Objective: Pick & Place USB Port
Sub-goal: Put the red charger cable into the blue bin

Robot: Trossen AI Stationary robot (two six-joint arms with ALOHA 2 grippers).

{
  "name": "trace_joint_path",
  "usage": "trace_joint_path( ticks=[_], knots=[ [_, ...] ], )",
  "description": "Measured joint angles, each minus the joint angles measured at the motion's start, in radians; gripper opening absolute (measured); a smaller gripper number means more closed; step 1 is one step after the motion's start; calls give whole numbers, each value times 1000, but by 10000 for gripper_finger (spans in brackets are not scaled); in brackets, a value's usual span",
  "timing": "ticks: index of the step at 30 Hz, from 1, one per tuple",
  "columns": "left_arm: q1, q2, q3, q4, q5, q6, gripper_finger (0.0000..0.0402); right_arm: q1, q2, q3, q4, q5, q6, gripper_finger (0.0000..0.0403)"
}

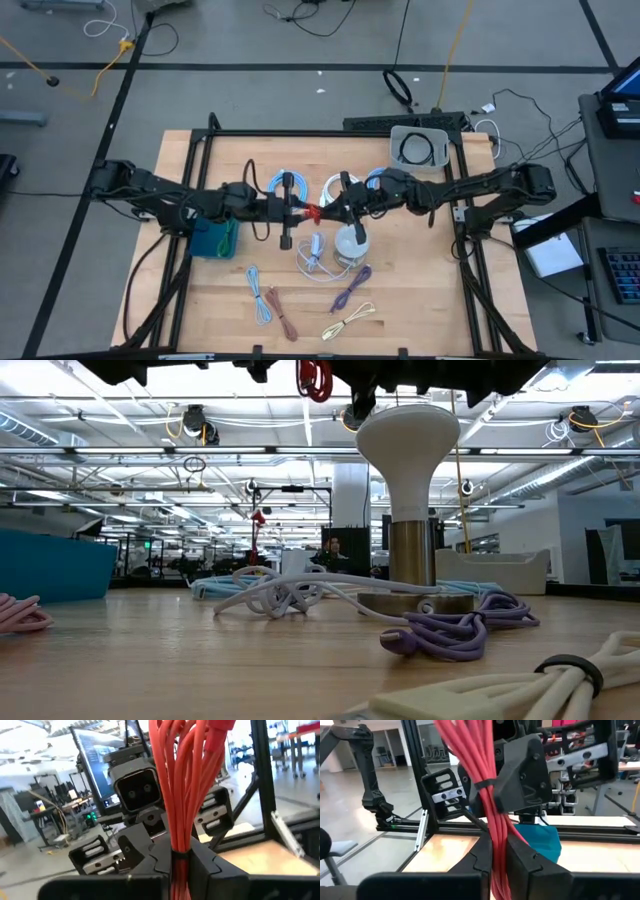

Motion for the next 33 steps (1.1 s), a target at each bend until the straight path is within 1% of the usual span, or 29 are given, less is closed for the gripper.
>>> trace_joint_path(
  ticks=[2, 5, 8, 10, 11, 12, 14, 15, 17, 18, 20, 22, 24, 26, 28, 30, 33],
  knots=[
    [-4, -1, 0, 5, -37, -49, 24, 12, 0, 0, 5, 9, 5, 43],
    [-29, -28, 0, -8, -103, -71, 24, 31, 0, 0, 3, 11, 11, 94],
    [-69, -94, -2, -11, -194, -77, 24, 49, -21, 1, -35, -1, 7, 141],
    [-96, -152, -1, -2, -291, -74, 24, 59, -38, 3, -70, -14, 5, 166],
    [-111, -189, 1, -14, -358, -77, 24, 66, -50, 1, -102, -17, 4, 176],
    [-125, -229, 8, -64, -437, -88, 24, 76, -59, 0, -129, -19, 4, 184],
    [-150, -309, 42, -275, -594, -143, 24, 94, -87, 0, -171, -19, -8, 196],
    [-161, -343, 70, -423, -663, -202, 24, 104, -107, 0, -195, -17, -18, 200],
    [-180, -395, 137, -747, -775, -408, 24, 125, -137, 0, -218, -5, -40, 203],
    [-185, -414, 176, -910, -797, -539, 24, 136, -147, 1, -231, 9, -53, 203],
    [-188, -428, 246, -1194, -803, -820, 24, 161, -167, 0, -270, 41, -81, 201],
    [-188, -426, 297, -1460, -773, -1073, 24, 180, -182, 0, -282, 76, -111, 197],
    [-184, -404, 325, -1679, -705, -1249, 24, 196, -195, 0, -296, 109, -127, 193],
    [-168, -385, 331, -1864, -630, -1407, 24, 205, -198, 0, -312, 127, -129, 189],
    [-158, -364, 323, -2024, -571, -1548, 24, 211, -198, 0, -318, 127, -129, 185],
    [-158, -332, 302, -2144, -514, -1662, 24, 214, -198, 0, -317, 127, -129, 183],
    [-171, -292, 264, -2220, -438, -1748, 24, 215, -198, 0, -320, 126, -124, 180]
  ],
)
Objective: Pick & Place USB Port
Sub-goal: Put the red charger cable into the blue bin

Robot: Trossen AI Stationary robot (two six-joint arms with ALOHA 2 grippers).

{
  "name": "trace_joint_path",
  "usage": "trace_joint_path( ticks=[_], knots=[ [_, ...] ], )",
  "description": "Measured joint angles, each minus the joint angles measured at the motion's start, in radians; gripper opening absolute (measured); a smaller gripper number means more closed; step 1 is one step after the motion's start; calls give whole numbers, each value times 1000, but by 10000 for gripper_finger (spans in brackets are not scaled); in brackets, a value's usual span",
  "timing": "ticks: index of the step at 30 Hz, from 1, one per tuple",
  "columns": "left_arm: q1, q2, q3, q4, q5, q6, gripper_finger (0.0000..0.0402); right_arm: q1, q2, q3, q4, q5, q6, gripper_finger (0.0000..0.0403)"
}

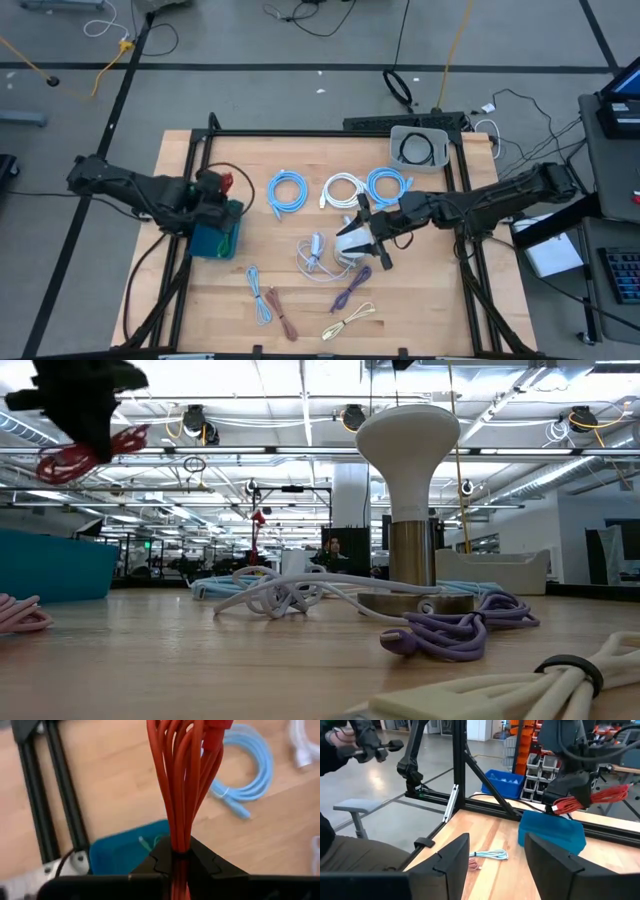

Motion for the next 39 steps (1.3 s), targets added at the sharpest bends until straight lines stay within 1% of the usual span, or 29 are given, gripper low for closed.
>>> trace_joint_path(
  ticks=[2, 6, 9, 12, 18, 27, 33, 39],
  knots=[
    [-15, 7, -36, 13, 29, -26, 24, 0, 0, 0, -1, 0, 1, 180],
    [-58, 7, -125, 89, 124, -70, 24, 0, 0, 0, 4, 0, 3, 179],
    [-94, 6, -187, 92, 215, -124, 24, 0, 0, 0, 4, 0, 3, 176],
    [-131, -10, -232, 105, 270, -177, 24, 0, 0, 0, 4, 0, 4, 176],
    [-181, -39, -283, 167, 279, -236, 24, 3, 0, 0, 5, 0, 9, 177],
    [-184, -39, -281, 168, 272, -246, 25, 3, 0, 0, 5, 0, 11, 172],
    [-184, -39, -281, 171, 272, -237, 44, 3, 0, 0, 5, 0, 11, 172],
    [-184, -37, -289, 190, 272, -221, 50, 3, 0, 0, 5, 0, 11, 172]
  ],
)
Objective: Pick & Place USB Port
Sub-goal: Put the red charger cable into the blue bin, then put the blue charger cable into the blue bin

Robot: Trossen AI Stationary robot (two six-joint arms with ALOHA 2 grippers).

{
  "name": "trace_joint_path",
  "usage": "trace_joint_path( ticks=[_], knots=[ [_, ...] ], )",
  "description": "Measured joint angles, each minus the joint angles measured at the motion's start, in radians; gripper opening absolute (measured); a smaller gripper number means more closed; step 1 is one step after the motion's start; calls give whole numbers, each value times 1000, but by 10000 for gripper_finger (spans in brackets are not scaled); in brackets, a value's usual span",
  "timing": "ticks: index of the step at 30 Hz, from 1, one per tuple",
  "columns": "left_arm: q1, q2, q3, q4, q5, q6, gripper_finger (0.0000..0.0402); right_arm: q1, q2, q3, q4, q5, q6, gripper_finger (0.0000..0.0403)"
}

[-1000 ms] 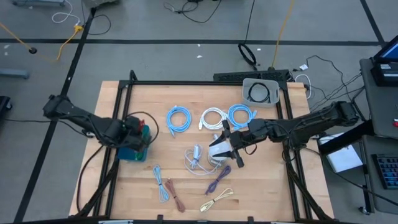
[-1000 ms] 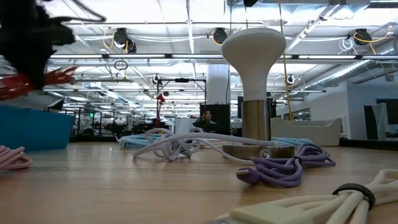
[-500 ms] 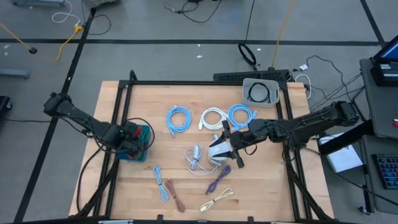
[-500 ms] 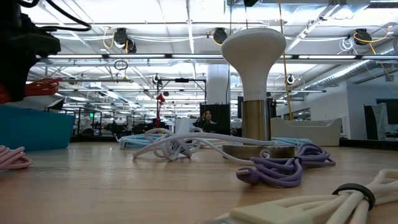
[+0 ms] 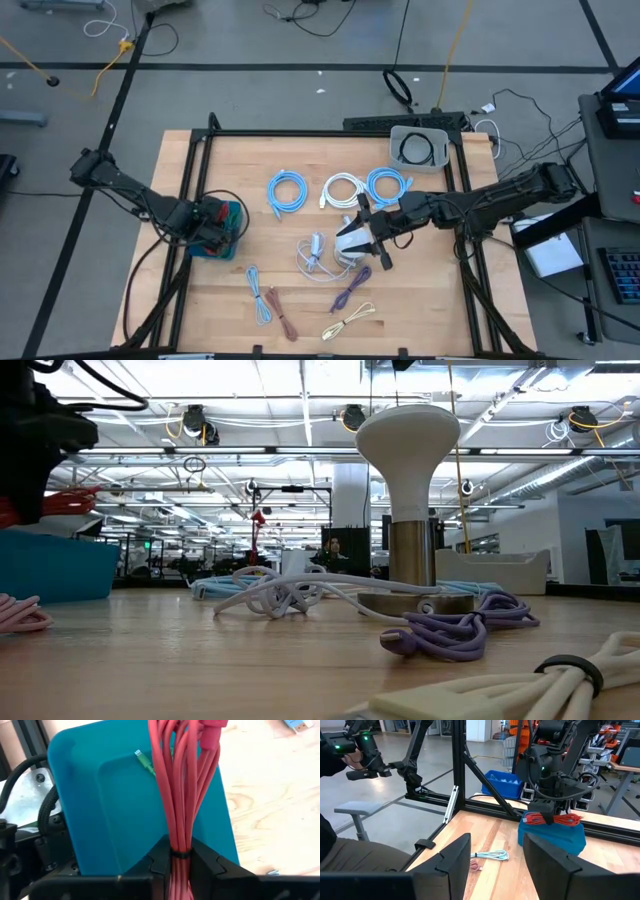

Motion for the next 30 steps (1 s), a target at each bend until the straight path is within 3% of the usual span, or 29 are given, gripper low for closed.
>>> trace_joint_path(
  ticks=[10, 23, 26, 30],
  knots=[
    [-10, 0, 0, 0, -1, 3, 67, 0, 0, 0, 0, 0, 0, 169],
    [-10, 0, 0, 1, -13, 29, 208, 0, 0, 0, 0, 0, 0, 166],
    [-10, 0, 11, -8, -72, 86, 221, 0, 0, 0, 0, 0, -1, 167],
    [9, -1, 73, -22, -227, 180, 223, 0, 0, 0, 0, 0, 0, 166]
  ],
)
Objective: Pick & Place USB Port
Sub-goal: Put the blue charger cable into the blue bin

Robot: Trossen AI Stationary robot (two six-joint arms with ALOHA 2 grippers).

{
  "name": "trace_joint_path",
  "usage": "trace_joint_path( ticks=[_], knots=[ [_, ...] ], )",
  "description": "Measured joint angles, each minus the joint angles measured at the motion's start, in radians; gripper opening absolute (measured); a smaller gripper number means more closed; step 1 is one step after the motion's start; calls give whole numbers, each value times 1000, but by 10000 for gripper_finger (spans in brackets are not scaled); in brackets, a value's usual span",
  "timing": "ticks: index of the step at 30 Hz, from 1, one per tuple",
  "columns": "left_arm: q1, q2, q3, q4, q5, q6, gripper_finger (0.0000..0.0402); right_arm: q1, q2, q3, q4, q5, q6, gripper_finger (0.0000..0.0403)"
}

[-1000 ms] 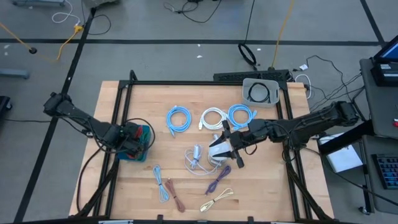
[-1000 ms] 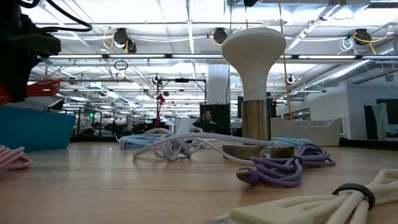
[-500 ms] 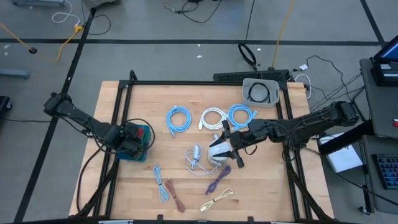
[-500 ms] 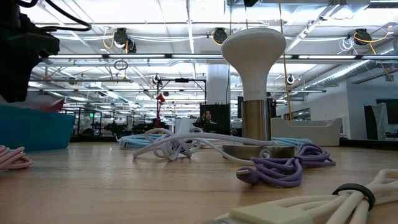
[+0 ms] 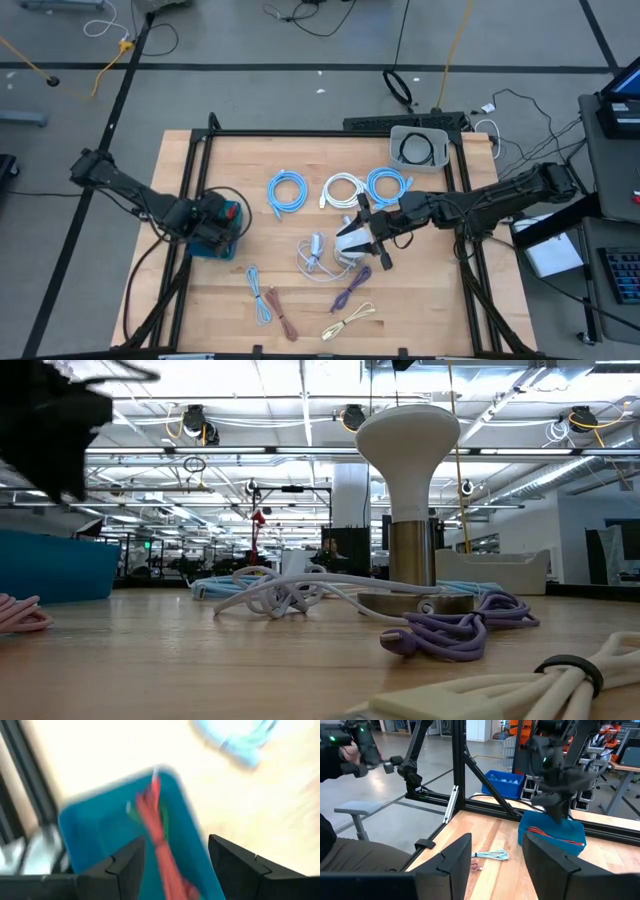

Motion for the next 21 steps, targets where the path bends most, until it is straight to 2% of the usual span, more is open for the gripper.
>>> trace_joint_path(
  ticks=[4, 7, 10, 13, 18, 21],
  knots=[
    [4, 0, 96, 45, -238, 152, 223, 0, 0, 0, 0, 0, -1, 166],
    [-6, -1, 143, 196, -405, 368, 223, 0, 0, 0, 0, 0, -2, 165],
    [-15, 1, 144, 368, -458, 583, 223, 0, 0, 0, -10, 0, -3, 165],
    [3, 15, 144, 463, -374, 611, 223, 0, 0, 0, -22, -1, -3, 165],
    [-9, 70, 144, 559, 3, 788, 223, 0, 0, 0, -22, -1, -3, 164],
    [-87, 136, 144, 590, 129, 831, 223, 0, -2, 0, -26, -3, -3, 163]
  ],
)
